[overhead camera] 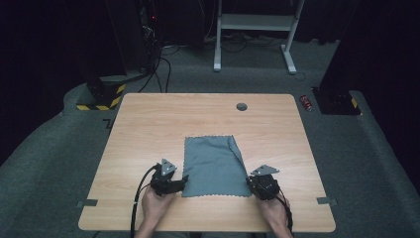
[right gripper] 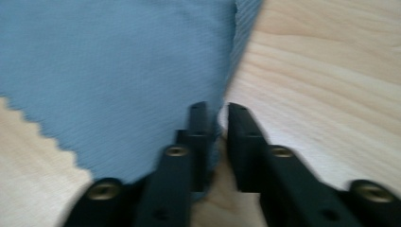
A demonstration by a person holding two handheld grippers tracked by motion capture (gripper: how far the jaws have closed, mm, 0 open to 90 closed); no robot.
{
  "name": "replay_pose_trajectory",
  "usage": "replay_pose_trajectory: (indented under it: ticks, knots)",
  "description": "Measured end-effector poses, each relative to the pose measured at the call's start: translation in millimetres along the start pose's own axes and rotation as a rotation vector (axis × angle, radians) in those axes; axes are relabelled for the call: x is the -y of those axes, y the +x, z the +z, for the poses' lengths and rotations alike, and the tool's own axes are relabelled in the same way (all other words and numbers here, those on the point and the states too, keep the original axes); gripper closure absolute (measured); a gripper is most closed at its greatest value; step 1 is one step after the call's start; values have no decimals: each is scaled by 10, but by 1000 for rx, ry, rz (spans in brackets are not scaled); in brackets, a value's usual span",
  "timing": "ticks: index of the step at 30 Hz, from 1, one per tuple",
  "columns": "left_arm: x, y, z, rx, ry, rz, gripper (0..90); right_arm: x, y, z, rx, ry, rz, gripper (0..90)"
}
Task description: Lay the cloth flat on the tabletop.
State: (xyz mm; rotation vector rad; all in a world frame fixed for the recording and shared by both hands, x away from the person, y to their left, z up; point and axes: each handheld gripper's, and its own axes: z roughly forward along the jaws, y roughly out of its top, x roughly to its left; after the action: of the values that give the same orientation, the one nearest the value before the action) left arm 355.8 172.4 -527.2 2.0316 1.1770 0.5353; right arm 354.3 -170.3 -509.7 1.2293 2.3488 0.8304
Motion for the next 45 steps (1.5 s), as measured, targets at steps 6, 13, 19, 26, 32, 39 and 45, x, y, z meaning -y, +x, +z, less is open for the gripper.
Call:
replay_pose_trajectory:
  ticks: [6, 13, 19, 26, 32, 39, 45]
  knots:
    - [-1, 0, 1, 1, 1, 0, 318, -232, -26, 11, 47, -63, -40, 714]
    - [-1, 0, 0, 0, 1, 0, 318, -728, 70, 403, -33, -31, -142, 789]
    - [-1, 0, 1, 1, 0, 0, 318, -822, -123, 650, 70, 12, -121, 826]
    - [-1, -1, 1, 1, 0, 0, 319, -716, -564, 632, 159, 3, 29, 820]
    - [-1, -1, 0, 0, 1, -1, 319, -645, -302, 413, 44, -53, -29, 770]
    - [-18, -8, -44, 13, 36, 12, 362, -254, 30, 129, -79, -81, -82, 674]
    - [-26, -61, -79, 14, 56, 58, 368, -7, 105, 70, -86, -59, -99, 644]
